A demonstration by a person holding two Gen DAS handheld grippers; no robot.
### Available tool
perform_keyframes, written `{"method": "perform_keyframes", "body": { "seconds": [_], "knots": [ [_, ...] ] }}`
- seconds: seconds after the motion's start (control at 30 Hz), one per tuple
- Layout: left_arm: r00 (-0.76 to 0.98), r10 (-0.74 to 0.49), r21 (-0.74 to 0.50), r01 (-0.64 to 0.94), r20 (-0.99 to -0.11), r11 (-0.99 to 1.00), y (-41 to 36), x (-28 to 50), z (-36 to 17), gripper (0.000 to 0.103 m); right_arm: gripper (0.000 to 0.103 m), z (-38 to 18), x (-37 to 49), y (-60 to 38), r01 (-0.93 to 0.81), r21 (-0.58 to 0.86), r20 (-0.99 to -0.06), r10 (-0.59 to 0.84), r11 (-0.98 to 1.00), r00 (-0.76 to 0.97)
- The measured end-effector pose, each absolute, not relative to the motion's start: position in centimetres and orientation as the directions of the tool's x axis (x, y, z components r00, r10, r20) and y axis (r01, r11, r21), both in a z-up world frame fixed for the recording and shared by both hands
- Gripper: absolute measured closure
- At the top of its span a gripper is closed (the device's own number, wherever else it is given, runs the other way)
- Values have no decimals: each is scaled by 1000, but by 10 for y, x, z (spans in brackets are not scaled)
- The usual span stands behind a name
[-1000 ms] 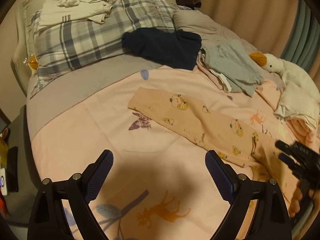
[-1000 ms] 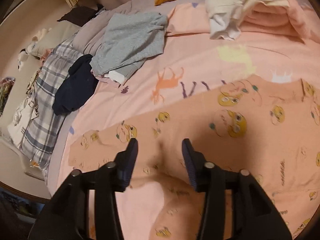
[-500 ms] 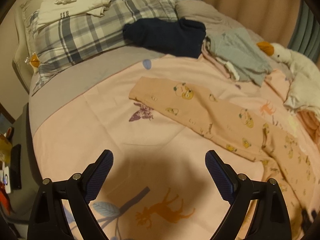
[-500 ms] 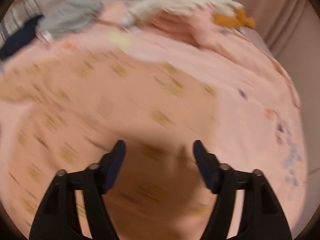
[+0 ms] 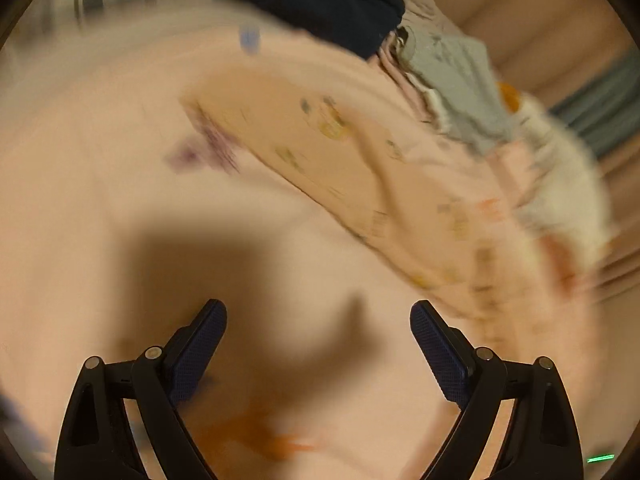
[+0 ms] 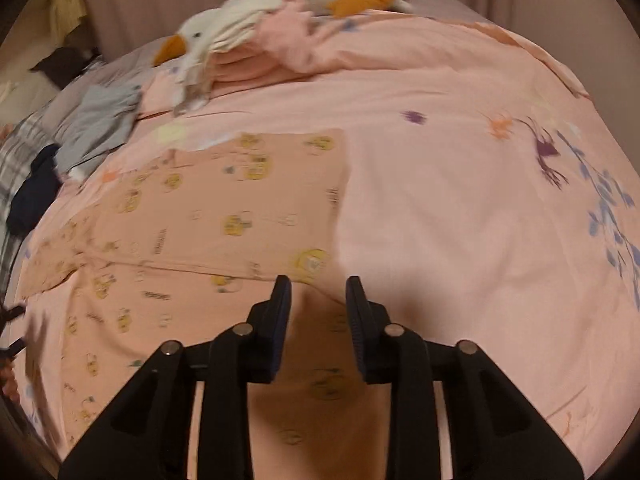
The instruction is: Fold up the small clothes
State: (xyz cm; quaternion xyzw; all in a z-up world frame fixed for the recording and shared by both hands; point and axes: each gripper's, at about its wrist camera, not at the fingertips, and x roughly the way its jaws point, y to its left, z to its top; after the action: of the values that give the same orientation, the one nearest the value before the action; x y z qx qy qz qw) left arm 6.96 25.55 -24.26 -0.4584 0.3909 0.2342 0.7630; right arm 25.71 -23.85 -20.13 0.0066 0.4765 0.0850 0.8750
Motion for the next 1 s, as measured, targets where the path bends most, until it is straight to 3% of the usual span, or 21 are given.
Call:
{"method": "perform_keyframes", "body": {
  "seconds": [0.07, 0.43, 0.53, 0.6, 0.67, 0.7, 0.77, 1.0],
  "knots": [
    [635, -74, -611, -696, -769, 376, 269, 66, -254, 9, 56, -206, 258, -233, -122, 42, -838, 101, 992, 537],
    [808, -61, -793, -557, -587, 248, 323, 94, -268, 7, 58, -231, 257, -256, -73, 93, -892, 116, 993, 437],
    [847, -8, -839, -526, -532, 142, 339, 93, -273, 8, 58, -238, 255, -258, -85, 93, -898, 121, 992, 423],
    [839, 8, -828, -538, -544, 158, 346, 100, -272, 20, 58, -238, 255, -255, -100, 76, -896, 112, 992, 430],
    [785, 35, -764, -611, -618, 208, 350, 108, -272, 56, 58, -238, 257, -253, -113, 66, -894, 109, 991, 435],
    [758, 59, -726, -642, -650, 244, 349, 111, -272, 63, 58, -238, 258, -253, -117, 64, -892, 109, 991, 438],
    [713, 105, -659, -687, -694, 307, 348, 115, -271, 91, 58, -239, 262, -253, -120, 62, -891, 109, 991, 441],
    [688, 167, -600, -707, -706, 374, 345, 111, -254, 100, 58, -239, 261, -254, -119, 57, -889, 105, 991, 447]
  ]
}}
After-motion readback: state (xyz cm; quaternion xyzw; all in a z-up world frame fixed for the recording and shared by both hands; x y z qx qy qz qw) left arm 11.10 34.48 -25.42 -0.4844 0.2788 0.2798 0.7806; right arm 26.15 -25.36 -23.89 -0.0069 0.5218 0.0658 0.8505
